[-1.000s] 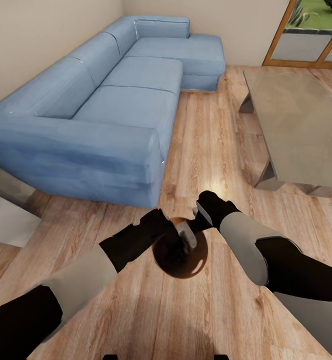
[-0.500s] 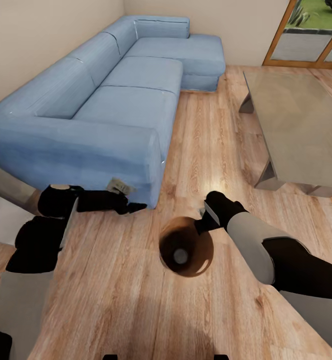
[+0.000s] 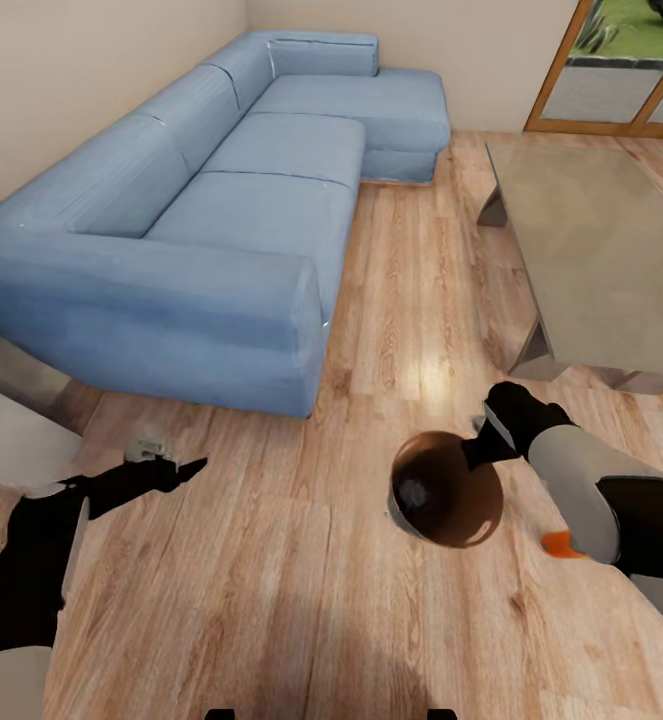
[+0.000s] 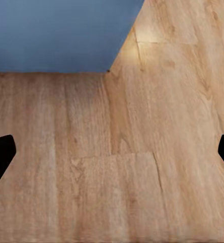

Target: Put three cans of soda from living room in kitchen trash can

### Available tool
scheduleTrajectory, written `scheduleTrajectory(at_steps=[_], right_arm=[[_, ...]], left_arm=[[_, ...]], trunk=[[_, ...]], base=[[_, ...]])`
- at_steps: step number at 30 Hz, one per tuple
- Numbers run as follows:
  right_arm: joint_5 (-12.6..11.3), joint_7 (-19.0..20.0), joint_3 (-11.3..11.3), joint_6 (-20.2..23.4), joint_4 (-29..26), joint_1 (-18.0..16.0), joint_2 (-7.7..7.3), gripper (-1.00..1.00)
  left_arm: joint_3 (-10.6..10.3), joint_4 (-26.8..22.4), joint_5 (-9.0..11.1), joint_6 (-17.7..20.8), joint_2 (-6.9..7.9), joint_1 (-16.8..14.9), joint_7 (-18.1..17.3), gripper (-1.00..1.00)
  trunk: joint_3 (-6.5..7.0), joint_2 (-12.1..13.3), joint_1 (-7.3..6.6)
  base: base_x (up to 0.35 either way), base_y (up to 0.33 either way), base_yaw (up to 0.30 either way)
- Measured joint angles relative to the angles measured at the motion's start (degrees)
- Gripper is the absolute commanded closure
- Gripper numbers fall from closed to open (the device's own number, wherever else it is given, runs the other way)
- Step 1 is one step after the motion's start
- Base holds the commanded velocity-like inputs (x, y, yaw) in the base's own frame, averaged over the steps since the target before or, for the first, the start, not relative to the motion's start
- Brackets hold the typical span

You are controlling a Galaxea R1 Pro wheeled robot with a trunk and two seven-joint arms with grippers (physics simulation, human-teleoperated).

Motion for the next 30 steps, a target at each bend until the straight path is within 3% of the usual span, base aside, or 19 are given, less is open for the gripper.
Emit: scheduleTrajectory(at_steps=[2,5,7,9,10,13,15,19,23,25,30], right_arm=[[-2.2,0.4,-0.8,0.2,-0.1,1.1,-2.1,1.0],[-5.4,0.7,-1.9,0.5,-0.1,3.3,-4.7,1.0],[-4.1,1.5,-1.5,-1.1,-0.2,5.4,-6.49,1.0],[-0.9,2.5,0.0,-2.8,-0.2,6.8,-7.2,1.0],[-0.5,3.8,-0.1,-4.0,-0.3,7.8,-7.67,1.0],[-4.3,6.1,-1.4,-4.8,-0.3,9.0,-8.17,1.0],[-5.6,7.0,-2.1,-5.3,-0.3,9.7,-8.3,1.0],[-2.3,7.5,-0.7,-11.4,-0.4,12.5,-8.83,1.0],[-3.9,9.7,-1.5,-13.4,-0.9,13.3,-10.05,1.0],[-3.6,12.1,-1.3,-14.1,-2.3,13.6,-10.52,1.0],[-3.3,14.0,-1.1,-14.4,-3.5,13.8,-10.69,1.0]], left_arm=[[0.1,9.0,0.0,-5.9,-0.03,1.0,9.0,-1.0],[-1.4,13.9,0.1,-8.4,-0.14,1.3,16.2,-1.0],[-4.3,16.9,0.2,-10.4,-0.22,1.4,19.1,-1.0],[-5.2,18.5,0.2,-11.9,-0.26,1.4,20.3,-1.0],[-5.8,20.0,0.2,-13.4,-0.41,1.5,21.6,-1.0],[-6.5,22.4,0.2,-15.5,-0.99,1.5,23.6,-1.0],[-6.7,23.3,0.2,-16.4,-1.41,1.5,24.4,-1.0],[-6.9,23.9,0.5,-16.9,-2.7,1.5,24.9,-1.0],[-7.0,24.1,0.8,-17.1,-3.12,1.6,25.1,-1.0],[-7.0,24.2,1.0,-17.1,-3.26,1.6,25.1,-1.0],[-7.0,24.5,0.9,-17.1,-3.34,1.6,25.2,-1.0]], trunk=[[0.0,0.0,0.0],[0.0,0.0,0.0],[0.0,0.0,0.0],[0.0,0.0,0.0],[-0.01,0.0,0.0],[0.0,0.0,0.0],[0.0,0.0,0.0],[0.0,0.0,0.0],[0.01,0.0,0.0],[0.01,0.0,0.0],[0.0,0.0,0.0]], base=[[0.0,0.0,0.0],[0.0,0.0,0.0],[0.0,0.0,0.0],[0.0,0.0,0.0],[0.0,0.0,0.0],[0.0,0.0,0.0],[0.0,-0.006,0.0],[0.012,-0.09,0.0],[0.111,-0.193,0.0],[0.185,-0.227,0.0],[0.175,-0.264,0.0]])
